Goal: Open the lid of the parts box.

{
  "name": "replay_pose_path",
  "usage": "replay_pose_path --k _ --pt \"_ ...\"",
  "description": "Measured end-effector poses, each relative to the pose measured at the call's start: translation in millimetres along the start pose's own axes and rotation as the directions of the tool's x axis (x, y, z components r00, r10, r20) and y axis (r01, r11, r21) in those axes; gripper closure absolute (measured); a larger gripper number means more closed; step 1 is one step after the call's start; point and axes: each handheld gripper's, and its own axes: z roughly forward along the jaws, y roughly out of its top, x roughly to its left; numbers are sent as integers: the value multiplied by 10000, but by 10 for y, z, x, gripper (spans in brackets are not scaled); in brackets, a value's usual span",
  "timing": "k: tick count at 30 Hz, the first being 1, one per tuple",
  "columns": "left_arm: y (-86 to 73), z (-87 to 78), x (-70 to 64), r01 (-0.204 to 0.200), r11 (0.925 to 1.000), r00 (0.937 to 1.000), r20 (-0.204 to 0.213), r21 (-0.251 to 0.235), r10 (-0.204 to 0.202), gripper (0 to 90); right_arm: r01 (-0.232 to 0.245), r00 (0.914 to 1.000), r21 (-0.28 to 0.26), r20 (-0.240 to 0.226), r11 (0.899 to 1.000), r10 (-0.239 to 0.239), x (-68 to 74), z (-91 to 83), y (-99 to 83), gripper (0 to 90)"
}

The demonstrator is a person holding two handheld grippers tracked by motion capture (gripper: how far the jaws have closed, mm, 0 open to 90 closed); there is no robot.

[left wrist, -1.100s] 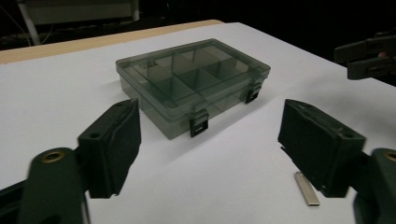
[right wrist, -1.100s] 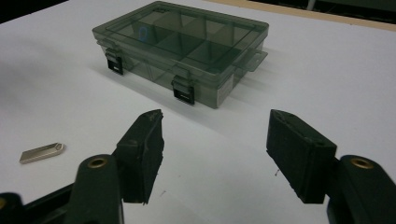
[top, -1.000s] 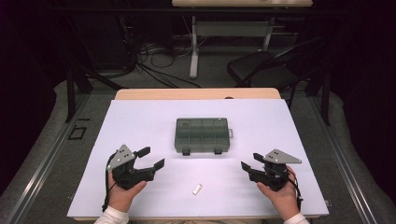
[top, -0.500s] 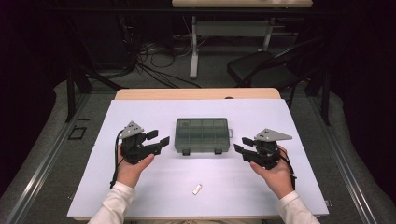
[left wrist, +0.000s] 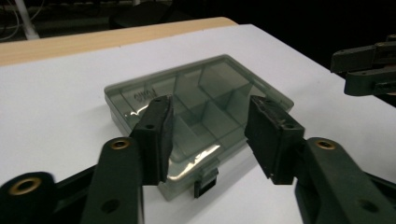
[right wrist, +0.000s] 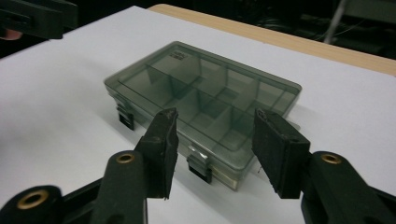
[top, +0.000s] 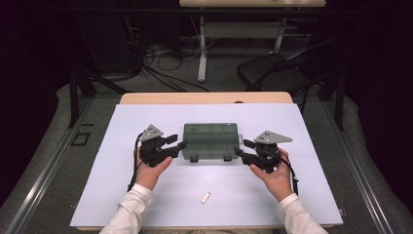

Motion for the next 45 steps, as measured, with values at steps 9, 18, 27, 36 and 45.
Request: replay_pose_path --k 9,18,27,36,45 --pt "-279 52 -69 -68 9988 9994 -333 490 84 607 103 9975 -4 698 9999 -103 117 67 -284 692" --pt "-452 222 -129 158 9928 9988 -478 1191 -102 852 -685 9945 445 829 9967 647 86 176 -433 900" --pt "-504 379 -108 304 9842 9988 -429 1746 -233 900 -476 9958 1066 828 9932 388 121 441 -527 900" --pt "-529 460 -79 157 9770 9980 -634 2128 -22 900 -412 9958 1166 860 9923 312 115 528 -551 900" --pt "-533 492 -88 14 9760 9976 -677 2176 137 900 -386 9960 1088 840 9933 295 120 529 -548 900"
